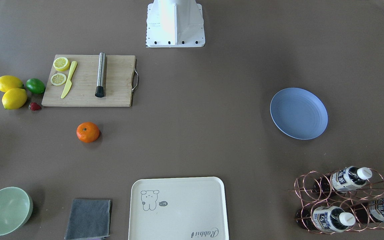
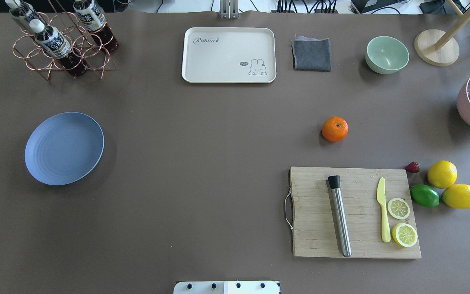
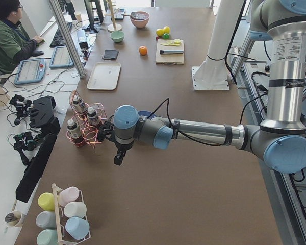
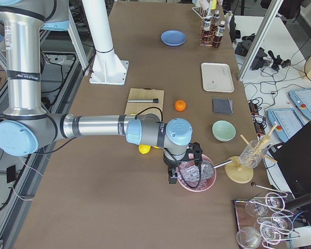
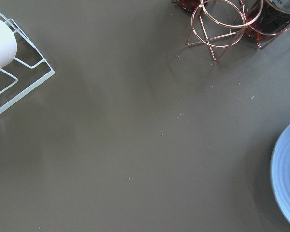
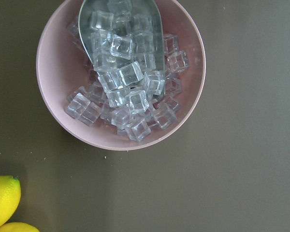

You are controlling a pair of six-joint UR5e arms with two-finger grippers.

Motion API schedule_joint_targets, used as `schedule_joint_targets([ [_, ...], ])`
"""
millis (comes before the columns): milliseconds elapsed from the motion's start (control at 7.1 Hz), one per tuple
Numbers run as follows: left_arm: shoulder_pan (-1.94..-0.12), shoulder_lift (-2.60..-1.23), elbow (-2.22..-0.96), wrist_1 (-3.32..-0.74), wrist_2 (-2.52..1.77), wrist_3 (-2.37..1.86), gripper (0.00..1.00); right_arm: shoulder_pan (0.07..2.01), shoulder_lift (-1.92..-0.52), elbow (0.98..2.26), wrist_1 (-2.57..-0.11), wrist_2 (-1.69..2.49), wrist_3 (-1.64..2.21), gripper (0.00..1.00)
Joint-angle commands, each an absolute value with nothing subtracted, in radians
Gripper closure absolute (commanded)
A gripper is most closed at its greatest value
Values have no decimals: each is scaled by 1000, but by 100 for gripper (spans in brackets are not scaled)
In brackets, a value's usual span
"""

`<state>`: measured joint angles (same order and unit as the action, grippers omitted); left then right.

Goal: Pick orange to plate

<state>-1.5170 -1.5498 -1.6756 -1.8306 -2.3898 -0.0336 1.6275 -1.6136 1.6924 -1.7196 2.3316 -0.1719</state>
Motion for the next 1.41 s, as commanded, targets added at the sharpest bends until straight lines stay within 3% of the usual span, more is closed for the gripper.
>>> schedule_joint_targets([
  [0, -1517, -1548, -1675, -1832, -2390, -34, 2, 1628, -1612, 1694, -1720, 2332, -173, 0],
  [423, -1500, -1558, -1672, -1857, -2391, -175, 2, 1626, -1605, 1706, -1654, 2332, -62, 0],
  [704, -1349, -1555, -1654, -2045, -2384, -486, 2, 1538, -1603, 1709, -1524, 2355, 137, 0],
  [1268, -1127, -1558, -1450, -2558, -2312, -837, 2, 1375, -1569, 1710, -1309, 2352, 518, 0],
])
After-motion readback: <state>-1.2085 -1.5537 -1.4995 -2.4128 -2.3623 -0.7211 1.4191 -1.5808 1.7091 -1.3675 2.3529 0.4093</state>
